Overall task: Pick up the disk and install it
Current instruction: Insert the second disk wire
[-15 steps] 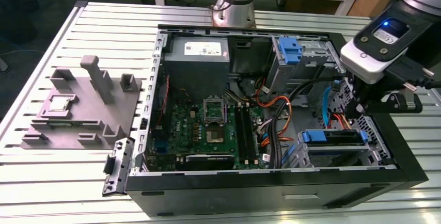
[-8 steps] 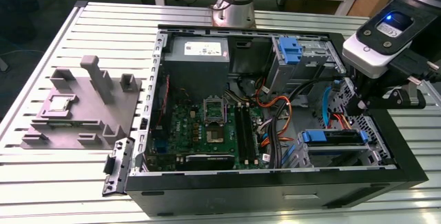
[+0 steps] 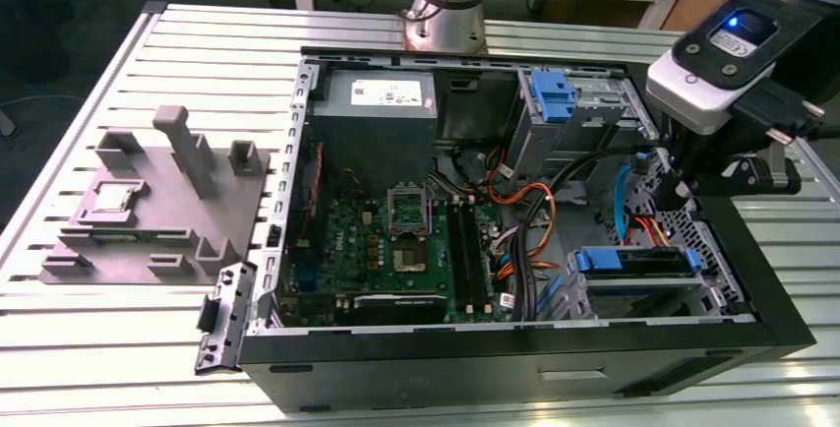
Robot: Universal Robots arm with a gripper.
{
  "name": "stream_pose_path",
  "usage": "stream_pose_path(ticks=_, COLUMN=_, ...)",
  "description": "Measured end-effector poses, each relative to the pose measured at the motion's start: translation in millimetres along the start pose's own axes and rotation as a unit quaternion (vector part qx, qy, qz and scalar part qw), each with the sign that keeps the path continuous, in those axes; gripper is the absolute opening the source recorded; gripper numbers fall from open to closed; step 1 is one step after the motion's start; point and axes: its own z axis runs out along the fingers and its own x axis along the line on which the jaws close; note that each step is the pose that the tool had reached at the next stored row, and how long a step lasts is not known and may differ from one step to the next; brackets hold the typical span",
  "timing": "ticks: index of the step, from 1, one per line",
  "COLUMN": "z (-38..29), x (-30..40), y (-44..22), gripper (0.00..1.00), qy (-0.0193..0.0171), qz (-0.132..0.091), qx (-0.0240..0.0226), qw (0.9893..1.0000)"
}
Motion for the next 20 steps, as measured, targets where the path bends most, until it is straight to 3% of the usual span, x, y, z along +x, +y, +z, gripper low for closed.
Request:
stream_pose_path(ticks=11, z=-3.7, x=21.2, y=-0.6, gripper=0.1, qy=-0.0015, qz=0.0, qx=0.003, qw=1.0)
stream_pose_path(ticks=17, z=-4.9, x=32.9, y=0.9, gripper=0.1, qy=-0.002, qz=-0.001, qx=0.0106, qw=0.9999)
stream_pose_path(ticks=20, z=-5.4, x=38.9, y=3.2, gripper=0.1, qy=-0.0042, qz=-0.001, qx=0.0138, qw=0.9999)
